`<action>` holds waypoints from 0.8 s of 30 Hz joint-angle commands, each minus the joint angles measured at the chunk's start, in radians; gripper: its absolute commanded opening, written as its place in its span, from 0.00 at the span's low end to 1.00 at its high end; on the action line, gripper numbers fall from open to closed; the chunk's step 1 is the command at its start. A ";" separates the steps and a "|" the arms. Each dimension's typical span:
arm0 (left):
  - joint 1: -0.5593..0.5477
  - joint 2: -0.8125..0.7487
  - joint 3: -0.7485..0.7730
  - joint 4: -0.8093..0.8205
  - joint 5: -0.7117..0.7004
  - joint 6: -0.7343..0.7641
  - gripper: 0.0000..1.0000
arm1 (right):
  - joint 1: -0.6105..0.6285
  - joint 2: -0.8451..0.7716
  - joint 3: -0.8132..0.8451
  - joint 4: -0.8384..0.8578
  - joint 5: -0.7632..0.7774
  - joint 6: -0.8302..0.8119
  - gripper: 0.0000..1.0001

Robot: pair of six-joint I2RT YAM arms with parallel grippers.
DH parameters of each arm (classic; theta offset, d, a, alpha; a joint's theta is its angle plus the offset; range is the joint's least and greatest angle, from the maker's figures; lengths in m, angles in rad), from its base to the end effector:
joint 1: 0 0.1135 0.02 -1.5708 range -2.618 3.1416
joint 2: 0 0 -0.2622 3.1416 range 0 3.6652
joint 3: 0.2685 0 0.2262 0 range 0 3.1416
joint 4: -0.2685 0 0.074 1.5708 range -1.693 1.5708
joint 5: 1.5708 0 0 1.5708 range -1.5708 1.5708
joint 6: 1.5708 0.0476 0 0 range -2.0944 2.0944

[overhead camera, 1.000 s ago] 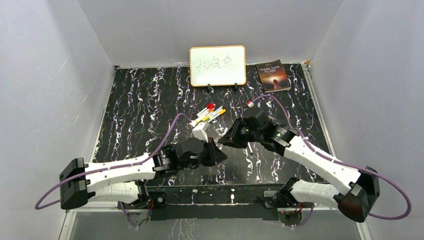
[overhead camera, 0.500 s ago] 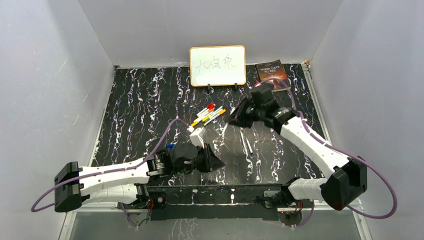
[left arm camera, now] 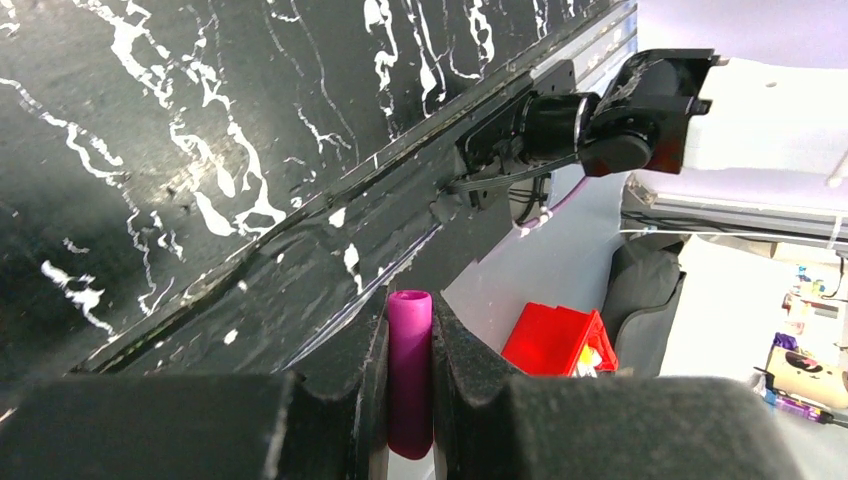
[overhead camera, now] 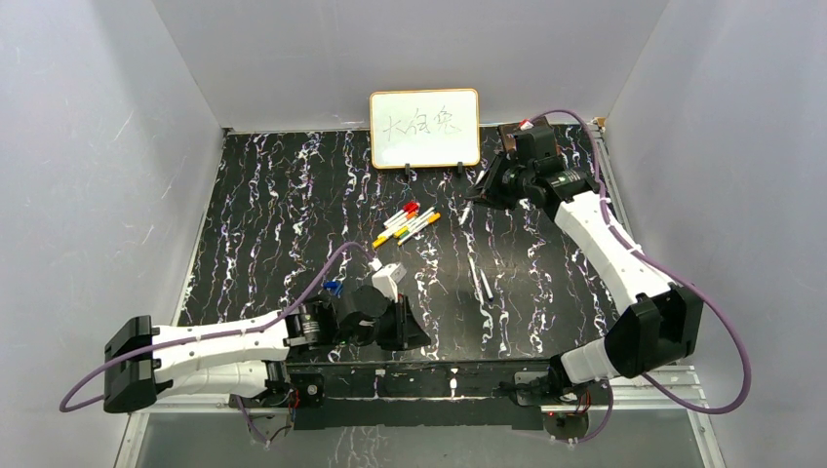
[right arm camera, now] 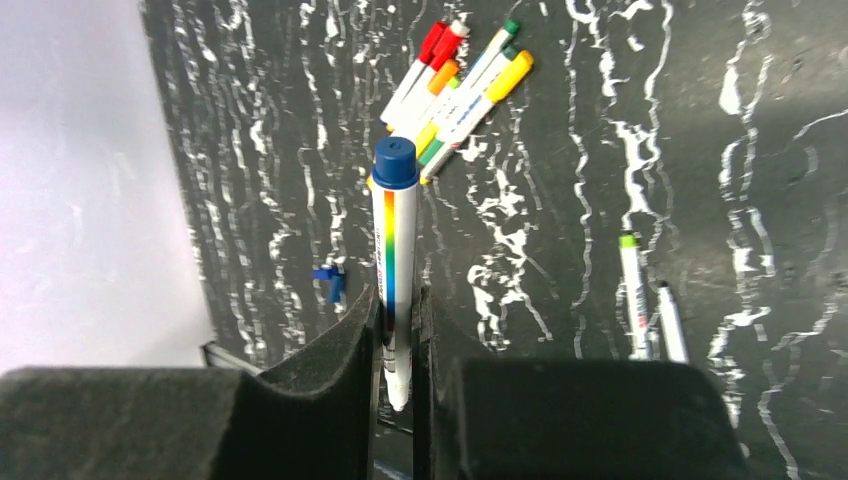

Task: Open the pen caps
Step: Place the pen at the center of the board.

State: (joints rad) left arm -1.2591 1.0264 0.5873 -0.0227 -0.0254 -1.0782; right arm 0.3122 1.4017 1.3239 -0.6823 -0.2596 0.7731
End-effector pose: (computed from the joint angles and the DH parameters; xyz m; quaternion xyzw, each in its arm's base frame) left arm 0.0674 -0.2052 0.2452 0.0701 0.8472 -0.4802 0.2160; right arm 0.2674 0.0991 0.3322 0.1585 0.8988 0.3038 0.2734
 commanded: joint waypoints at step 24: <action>-0.004 -0.148 -0.008 -0.174 -0.034 -0.022 0.01 | 0.202 0.211 -0.088 -0.364 0.443 -0.364 0.00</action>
State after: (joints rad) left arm -1.2591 0.8822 0.5610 -0.1890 -0.0521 -1.1114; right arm 0.4942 1.6199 1.2476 -1.0489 0.1055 0.3985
